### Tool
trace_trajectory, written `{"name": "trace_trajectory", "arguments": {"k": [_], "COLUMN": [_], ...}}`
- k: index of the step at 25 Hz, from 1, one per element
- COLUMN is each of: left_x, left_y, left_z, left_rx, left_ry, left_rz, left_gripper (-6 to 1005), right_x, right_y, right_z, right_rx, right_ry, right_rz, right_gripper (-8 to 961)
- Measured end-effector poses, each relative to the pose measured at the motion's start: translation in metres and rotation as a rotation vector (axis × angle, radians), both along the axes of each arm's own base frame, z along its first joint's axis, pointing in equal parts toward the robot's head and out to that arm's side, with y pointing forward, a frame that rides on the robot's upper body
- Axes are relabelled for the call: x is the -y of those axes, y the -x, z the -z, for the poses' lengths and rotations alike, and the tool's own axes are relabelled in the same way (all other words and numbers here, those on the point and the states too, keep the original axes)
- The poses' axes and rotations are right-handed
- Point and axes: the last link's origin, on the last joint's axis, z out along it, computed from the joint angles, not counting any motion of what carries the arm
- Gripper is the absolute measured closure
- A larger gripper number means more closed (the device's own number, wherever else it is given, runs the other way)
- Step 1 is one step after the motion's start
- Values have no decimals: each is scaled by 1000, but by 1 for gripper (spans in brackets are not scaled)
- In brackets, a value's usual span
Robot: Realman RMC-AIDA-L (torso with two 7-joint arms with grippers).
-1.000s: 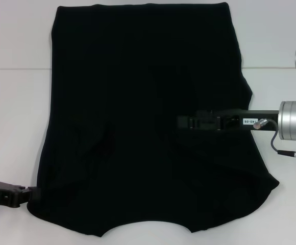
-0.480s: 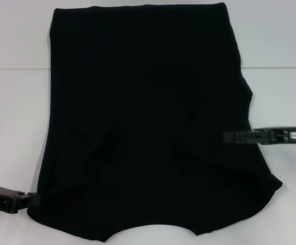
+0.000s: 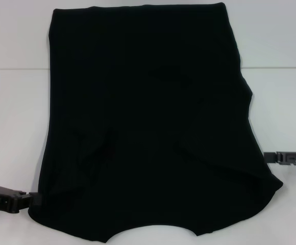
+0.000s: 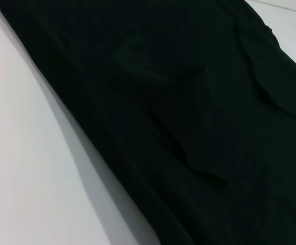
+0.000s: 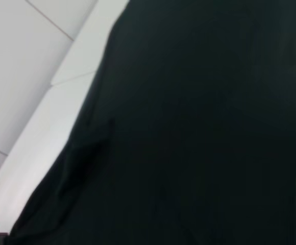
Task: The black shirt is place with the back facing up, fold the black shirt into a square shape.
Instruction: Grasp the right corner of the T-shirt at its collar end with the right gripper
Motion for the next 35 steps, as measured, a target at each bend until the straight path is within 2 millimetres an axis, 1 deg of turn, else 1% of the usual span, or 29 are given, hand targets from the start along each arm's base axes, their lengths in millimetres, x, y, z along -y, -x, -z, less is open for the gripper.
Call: {"name": "trace_trajectory", "arguments": {"k": [4, 7, 12, 18, 23, 28, 35], "left_x": [0, -1, -2, -2, -2, -2, -4], "left_y": [0, 0, -1, -1, -1, -2, -3], "left_z": [0, 0, 0, 1, 1, 1, 0], "left_rx": [0, -2, -3, -1, -2, -2, -4], "left_ry": [-1, -2, -1, 1, 0, -1, -4], "left_rz": [1, 2, 5, 6, 5, 6, 12], "left_gripper": [985, 985, 985, 986, 986, 986, 985], "right_x": [5, 7, 5, 2, 1, 0, 3], "right_y": [-9, -12, -8, -2, -1, -1, -3], "right_z": [-2, 0, 5, 14, 16, 15, 16], "right_rx": [31, 53, 78, 97, 115, 115, 114], "right_ry": [22, 48, 86, 119, 136, 130, 133], "right_rz": [43, 58, 48, 30, 22, 24, 34], "right_gripper": [13, 13, 12, 43, 69, 276, 410]}}
